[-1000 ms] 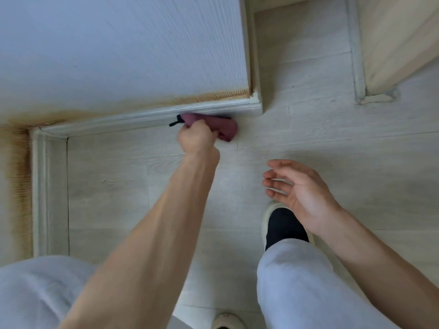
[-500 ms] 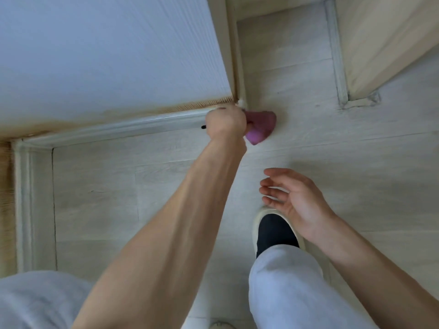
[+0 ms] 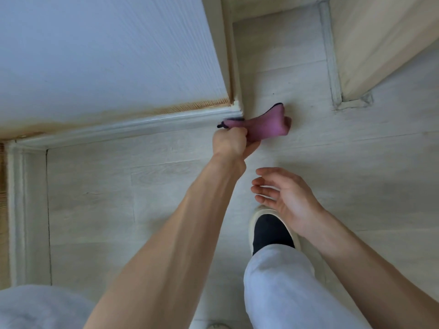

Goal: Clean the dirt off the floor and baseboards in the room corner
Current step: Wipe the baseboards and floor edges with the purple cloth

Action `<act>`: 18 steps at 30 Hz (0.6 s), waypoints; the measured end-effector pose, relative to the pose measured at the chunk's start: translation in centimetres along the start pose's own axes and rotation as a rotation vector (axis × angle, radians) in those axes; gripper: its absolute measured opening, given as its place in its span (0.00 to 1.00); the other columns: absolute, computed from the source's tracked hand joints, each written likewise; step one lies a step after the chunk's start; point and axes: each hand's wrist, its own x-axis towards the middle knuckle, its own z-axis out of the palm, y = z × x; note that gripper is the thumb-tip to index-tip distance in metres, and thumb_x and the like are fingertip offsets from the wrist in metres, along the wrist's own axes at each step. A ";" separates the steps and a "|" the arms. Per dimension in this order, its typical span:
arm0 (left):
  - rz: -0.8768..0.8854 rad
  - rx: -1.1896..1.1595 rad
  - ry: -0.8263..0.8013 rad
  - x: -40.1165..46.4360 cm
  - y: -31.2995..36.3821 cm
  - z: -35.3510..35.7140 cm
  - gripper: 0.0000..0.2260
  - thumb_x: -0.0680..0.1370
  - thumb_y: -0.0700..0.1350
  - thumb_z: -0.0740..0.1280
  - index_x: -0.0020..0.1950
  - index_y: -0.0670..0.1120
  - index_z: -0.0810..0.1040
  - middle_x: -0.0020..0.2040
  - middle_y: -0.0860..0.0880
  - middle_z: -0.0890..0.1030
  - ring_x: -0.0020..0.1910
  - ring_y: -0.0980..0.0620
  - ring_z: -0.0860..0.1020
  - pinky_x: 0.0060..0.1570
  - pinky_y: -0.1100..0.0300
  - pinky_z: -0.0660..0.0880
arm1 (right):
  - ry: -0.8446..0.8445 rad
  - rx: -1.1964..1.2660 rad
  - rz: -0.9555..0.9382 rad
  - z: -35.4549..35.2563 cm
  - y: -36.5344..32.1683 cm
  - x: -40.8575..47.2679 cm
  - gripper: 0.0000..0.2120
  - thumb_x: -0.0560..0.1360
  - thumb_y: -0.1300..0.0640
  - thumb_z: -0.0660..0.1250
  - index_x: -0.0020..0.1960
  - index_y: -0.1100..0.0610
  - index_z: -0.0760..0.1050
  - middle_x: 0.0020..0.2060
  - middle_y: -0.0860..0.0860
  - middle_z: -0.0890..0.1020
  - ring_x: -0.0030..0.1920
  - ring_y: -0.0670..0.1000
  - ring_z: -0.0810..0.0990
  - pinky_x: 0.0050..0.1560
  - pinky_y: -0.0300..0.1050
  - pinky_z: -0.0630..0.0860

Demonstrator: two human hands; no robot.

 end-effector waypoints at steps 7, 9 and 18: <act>-0.088 -0.190 -0.022 1.4 3.2 2.9 0.10 0.83 0.30 0.56 0.63 0.32 0.73 0.54 0.34 0.79 0.40 0.41 0.79 0.38 0.54 0.82 | 0.008 0.041 0.008 -1.0 0.3 0.2 0.07 0.79 0.64 0.68 0.55 0.62 0.81 0.40 0.56 0.84 0.41 0.54 0.85 0.48 0.49 0.79; -0.018 -0.203 -0.051 0.8 4.0 2.9 0.15 0.83 0.29 0.56 0.69 0.28 0.69 0.63 0.29 0.76 0.43 0.38 0.80 0.37 0.54 0.84 | -0.003 0.057 0.000 -1.1 0.0 0.1 0.06 0.79 0.63 0.68 0.55 0.61 0.81 0.40 0.56 0.84 0.42 0.54 0.85 0.48 0.49 0.80; 0.212 0.204 0.084 -4.7 -3.1 -6.1 0.07 0.80 0.30 0.59 0.51 0.37 0.75 0.49 0.40 0.82 0.49 0.43 0.84 0.46 0.55 0.84 | 0.039 0.031 -0.044 -1.0 -0.3 1.0 0.05 0.81 0.62 0.65 0.54 0.60 0.80 0.43 0.57 0.84 0.43 0.55 0.86 0.45 0.48 0.81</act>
